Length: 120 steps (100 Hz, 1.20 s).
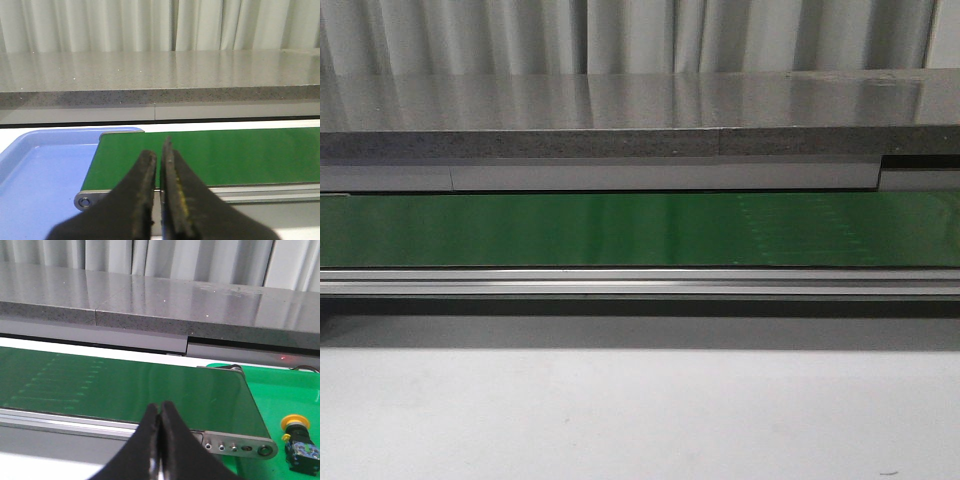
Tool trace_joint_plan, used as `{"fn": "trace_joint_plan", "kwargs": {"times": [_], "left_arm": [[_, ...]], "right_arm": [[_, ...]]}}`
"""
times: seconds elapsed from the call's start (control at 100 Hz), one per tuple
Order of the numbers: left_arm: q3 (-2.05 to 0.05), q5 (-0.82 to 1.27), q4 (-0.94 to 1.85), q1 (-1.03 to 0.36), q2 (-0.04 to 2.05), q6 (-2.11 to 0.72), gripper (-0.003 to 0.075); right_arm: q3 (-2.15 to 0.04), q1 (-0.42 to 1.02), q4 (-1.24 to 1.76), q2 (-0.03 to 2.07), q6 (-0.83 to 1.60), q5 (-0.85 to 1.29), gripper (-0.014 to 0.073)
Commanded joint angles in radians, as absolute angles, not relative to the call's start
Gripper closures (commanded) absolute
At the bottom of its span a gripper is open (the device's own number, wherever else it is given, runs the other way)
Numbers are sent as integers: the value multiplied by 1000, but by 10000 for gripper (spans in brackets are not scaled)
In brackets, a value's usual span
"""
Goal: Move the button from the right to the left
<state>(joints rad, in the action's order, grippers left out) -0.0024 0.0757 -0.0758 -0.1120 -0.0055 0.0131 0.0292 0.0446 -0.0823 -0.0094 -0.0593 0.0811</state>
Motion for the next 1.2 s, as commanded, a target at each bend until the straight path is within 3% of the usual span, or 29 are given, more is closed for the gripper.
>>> {"fn": "trace_joint_plan", "kwargs": {"times": [0.0,0.72,0.93,1.19], "left_arm": [[38,-12,-68,-114,-41,15,715],[38,-12,-68,-114,-41,15,715],[38,-12,-68,-114,-41,15,715],[38,-12,-68,-114,-41,15,715]], "right_arm": [[30,48,-82,-26,-51,-6,662],[30,48,-82,-26,-51,-6,662],[13,47,-82,-26,-51,-89,662],[-230,47,-82,36,-51,257,662]]}}
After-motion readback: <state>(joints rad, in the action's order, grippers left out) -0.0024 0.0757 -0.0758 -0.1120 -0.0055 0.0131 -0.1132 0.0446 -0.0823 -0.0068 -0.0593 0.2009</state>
